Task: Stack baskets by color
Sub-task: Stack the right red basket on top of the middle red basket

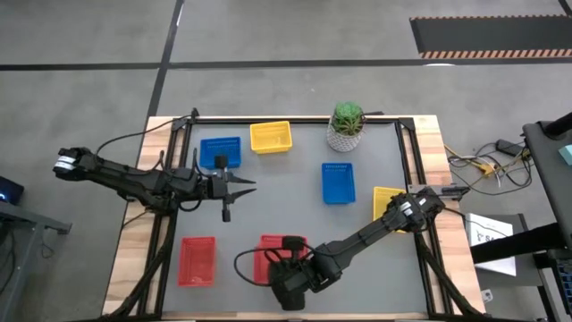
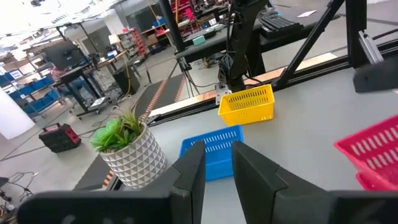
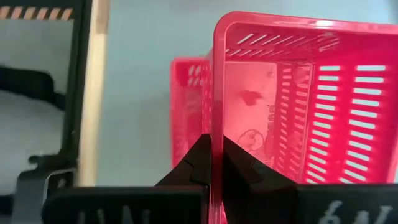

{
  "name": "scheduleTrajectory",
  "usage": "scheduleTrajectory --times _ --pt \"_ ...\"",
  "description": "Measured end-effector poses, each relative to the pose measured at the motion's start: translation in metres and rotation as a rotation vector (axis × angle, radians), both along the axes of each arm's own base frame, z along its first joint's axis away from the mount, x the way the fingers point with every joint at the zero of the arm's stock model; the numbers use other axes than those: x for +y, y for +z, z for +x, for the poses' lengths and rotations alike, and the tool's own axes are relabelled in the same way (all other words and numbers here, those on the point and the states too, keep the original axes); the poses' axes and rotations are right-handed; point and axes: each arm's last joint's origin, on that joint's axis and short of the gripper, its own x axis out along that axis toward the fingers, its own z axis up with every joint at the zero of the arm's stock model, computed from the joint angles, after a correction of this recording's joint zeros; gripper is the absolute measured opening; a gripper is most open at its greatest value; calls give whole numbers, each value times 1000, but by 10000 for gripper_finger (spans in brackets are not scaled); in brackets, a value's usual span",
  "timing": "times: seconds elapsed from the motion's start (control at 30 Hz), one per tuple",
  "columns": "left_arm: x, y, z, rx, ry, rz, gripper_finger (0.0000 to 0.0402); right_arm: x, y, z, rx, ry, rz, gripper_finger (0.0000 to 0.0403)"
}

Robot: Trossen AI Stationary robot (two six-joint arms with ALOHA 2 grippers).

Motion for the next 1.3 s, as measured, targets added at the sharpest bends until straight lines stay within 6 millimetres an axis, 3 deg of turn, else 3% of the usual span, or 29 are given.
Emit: scheduleTrajectory --times 0.4,0.77,0.93,1.1,1.3 --pt "0 0 0 -1 0 0 63 -5 -7 8 -3 -6 85 14" --pt "0 0 0 -1 -1 1 63 -12 -9 13 0 16 92 106" --pt "0 0 0 -2 -1 -1 63 -11 -6 13 -14 82 58 130" --pt "0 0 0 -2 -1 -2 63 -12 -5 12 -9 125 27 124" --pt "0 0 0 -2 -1 -3 63 -16 9 4 5 175 24 84"
